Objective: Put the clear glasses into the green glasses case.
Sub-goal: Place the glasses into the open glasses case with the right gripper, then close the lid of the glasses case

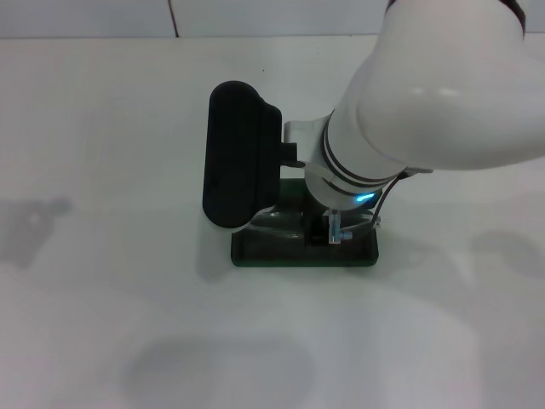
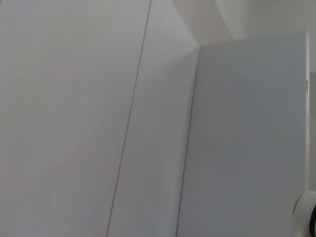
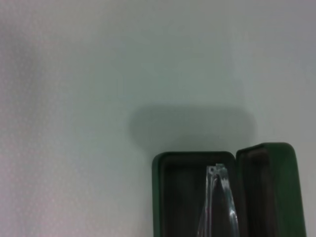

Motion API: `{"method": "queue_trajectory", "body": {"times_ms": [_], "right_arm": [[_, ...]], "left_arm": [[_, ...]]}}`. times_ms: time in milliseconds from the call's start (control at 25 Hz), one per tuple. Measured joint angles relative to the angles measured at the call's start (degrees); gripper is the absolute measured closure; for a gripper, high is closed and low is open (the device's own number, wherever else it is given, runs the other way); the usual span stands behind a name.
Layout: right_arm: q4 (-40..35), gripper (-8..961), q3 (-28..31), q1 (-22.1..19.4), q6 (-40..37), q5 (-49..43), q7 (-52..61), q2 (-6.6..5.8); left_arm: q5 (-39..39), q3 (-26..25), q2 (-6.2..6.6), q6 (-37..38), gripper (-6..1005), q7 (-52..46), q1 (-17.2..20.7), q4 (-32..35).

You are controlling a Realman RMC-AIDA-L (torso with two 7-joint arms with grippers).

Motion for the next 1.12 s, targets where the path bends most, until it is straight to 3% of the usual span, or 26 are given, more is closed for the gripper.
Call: {"method": "queue_trajectory", "body": {"times_ms": [720, 880, 1120], "right_arm": [[-1.6, 845, 0.0, -1.2, -0.1, 0.0, 0.0, 0.00], [-4.9, 845, 0.5, -3.5, -0.3, -1.6, -0.1, 0.00], [-14.0, 846, 3.4, -10.3, -1.9, -4.4, -1.3, 0.00]], "left_arm": [[0.0, 0.0, -0.09, 0.0, 970, 0.2, -0.1, -0.2], [0.0, 0.0, -0.09, 0.0, 970, 0.2, 0.1, -0.2], [-0.5, 0.0, -0.05, 0.4, 969, -0.4, 0.2, 0.1]]}}
